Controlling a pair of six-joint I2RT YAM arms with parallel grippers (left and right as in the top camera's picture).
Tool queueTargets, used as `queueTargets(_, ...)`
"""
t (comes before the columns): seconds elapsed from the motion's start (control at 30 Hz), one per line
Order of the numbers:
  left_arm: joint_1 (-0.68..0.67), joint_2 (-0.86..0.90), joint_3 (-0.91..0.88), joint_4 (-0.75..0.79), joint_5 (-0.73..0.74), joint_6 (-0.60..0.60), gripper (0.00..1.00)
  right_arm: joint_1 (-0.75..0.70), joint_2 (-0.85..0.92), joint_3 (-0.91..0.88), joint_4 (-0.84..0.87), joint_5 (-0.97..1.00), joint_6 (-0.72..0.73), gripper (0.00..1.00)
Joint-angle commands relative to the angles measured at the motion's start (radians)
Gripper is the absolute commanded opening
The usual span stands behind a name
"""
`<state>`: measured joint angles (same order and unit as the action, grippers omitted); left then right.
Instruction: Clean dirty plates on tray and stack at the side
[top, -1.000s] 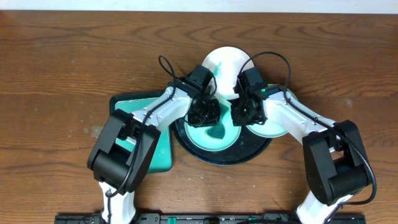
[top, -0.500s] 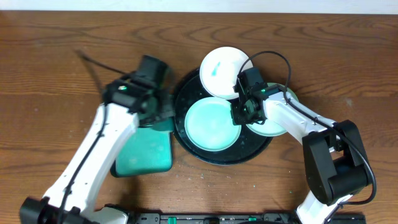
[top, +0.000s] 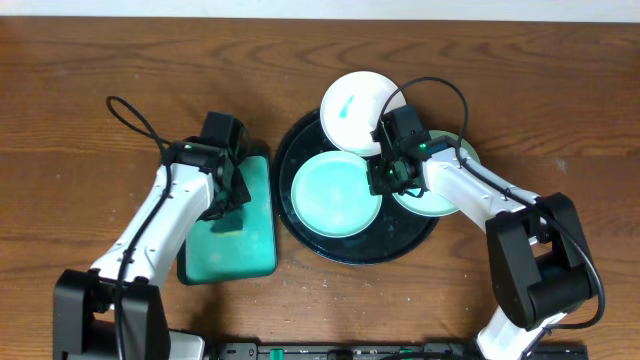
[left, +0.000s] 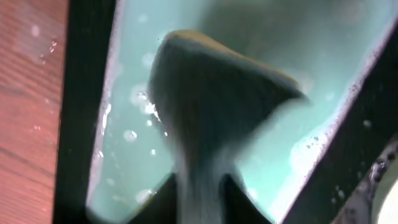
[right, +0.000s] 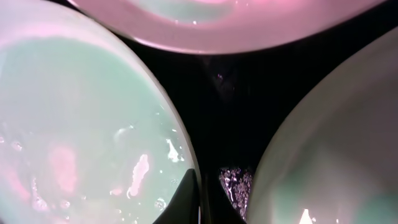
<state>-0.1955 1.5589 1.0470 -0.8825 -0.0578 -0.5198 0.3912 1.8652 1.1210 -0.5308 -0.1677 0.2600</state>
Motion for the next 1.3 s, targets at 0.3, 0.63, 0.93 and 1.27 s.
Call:
queueTargets(0.3, 0.126, -0.37, 0.05, -0.009, 0.118, 0.029, 0.64, 0.128, -0.355, 0.037, 0.1, 0.039, -0.197, 0.01)
queueTargets(0.63, 0.203, -0.753, 0.049, -0.01, 0.117, 0.03, 0.78, 0.459, -0.187, 0.037, 0.493, 0.312, -0.359, 0.01)
queueTargets(0.93, 0.203, -0.774, 0.049, -0.01, 0.118, 0.029, 0.79, 0.637, -0.251, 0.037, 0.657, 0.61, -0.681, 0.01)
queueTargets(1.27, 0.203, -0.771, 0.049, -0.01, 0.118, 0.029, 0.79, 0.71, -0.258, 0.037, 0.813, 0.827, -0.855, 0.01)
